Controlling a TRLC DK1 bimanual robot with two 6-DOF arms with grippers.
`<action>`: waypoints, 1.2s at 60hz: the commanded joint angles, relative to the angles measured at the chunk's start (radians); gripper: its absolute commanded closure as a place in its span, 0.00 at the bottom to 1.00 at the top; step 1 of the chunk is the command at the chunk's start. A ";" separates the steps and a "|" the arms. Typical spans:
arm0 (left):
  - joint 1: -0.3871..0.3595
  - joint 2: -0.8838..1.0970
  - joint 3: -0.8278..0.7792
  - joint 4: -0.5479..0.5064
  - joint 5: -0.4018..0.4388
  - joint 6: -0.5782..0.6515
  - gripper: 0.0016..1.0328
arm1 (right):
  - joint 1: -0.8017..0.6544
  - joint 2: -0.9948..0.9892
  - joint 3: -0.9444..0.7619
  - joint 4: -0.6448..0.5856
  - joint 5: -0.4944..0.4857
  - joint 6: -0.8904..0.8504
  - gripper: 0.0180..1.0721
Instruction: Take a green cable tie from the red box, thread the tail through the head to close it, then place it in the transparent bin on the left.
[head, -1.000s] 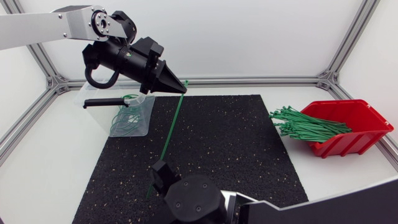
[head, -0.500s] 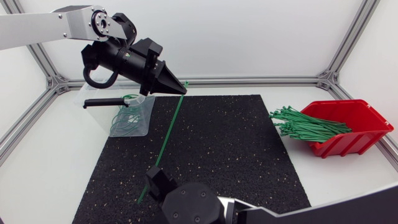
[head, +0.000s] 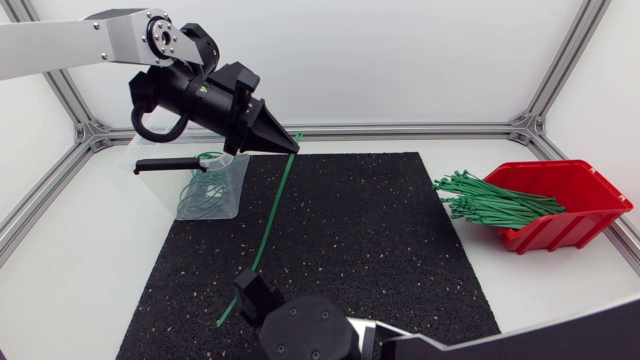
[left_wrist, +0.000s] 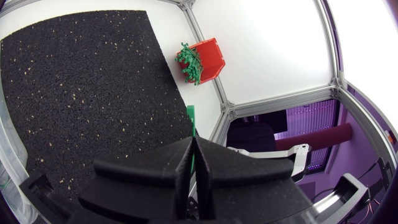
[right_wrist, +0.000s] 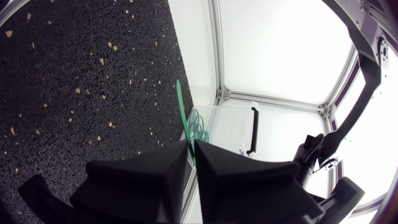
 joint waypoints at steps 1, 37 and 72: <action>-0.002 0.024 0.028 -0.021 0.014 0.035 0.97 | 0.010 -0.012 0.002 0.002 0.001 -0.003 0.89; 0.018 -0.001 0.002 -0.043 0.012 0.113 0.97 | -0.013 -0.058 0.079 -0.078 0.057 0.109 0.95; 0.035 -0.062 -0.091 -0.040 0.012 0.168 0.97 | -0.099 -0.215 0.158 -0.493 0.068 0.619 0.95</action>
